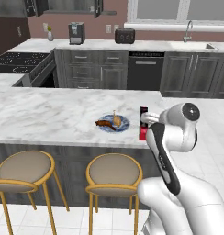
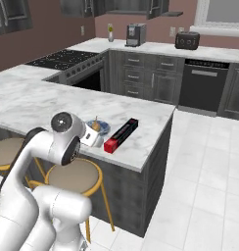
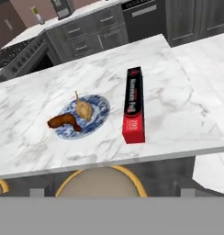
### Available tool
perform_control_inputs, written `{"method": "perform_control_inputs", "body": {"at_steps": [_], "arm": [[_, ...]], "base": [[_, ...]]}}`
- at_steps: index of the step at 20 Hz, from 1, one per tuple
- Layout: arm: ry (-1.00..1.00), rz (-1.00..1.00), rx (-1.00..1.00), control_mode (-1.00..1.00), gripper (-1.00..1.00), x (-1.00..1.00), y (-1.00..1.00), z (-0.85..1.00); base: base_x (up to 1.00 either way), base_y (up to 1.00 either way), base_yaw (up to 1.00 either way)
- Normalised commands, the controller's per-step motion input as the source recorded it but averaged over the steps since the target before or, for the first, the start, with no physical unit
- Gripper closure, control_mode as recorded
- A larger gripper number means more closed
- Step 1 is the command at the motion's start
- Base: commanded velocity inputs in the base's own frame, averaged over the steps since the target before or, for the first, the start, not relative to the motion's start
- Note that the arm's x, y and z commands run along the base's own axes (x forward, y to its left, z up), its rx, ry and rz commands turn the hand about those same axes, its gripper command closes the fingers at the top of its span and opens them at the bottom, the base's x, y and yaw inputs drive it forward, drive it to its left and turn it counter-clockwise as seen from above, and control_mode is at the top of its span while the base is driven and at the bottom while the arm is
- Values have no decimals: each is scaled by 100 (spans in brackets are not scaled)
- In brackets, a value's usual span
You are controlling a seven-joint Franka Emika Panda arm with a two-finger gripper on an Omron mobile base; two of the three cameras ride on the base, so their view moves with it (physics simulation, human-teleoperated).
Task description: Retrieve the tupperware and aluminum foil from the cabinet and place them on the dining counter near the plate with onion and chicken drumstick to prepare for storing leftovers.
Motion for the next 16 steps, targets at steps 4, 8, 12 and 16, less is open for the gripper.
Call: {"method": "perform_control_inputs", "body": {"at_steps": [4,8,12,16], "arm": [[25,0,-3,-100,-100,-58,4,100],[10,0,-3,-100,-100,-84,0,44],[4,1,-2,-100,-100,-78,0,0],[2,0,-1,100,-100,-21,0,-15]], "base": [[0,0,0],[0,0,0],[0,0,0],[-11,-4,-1]]}}
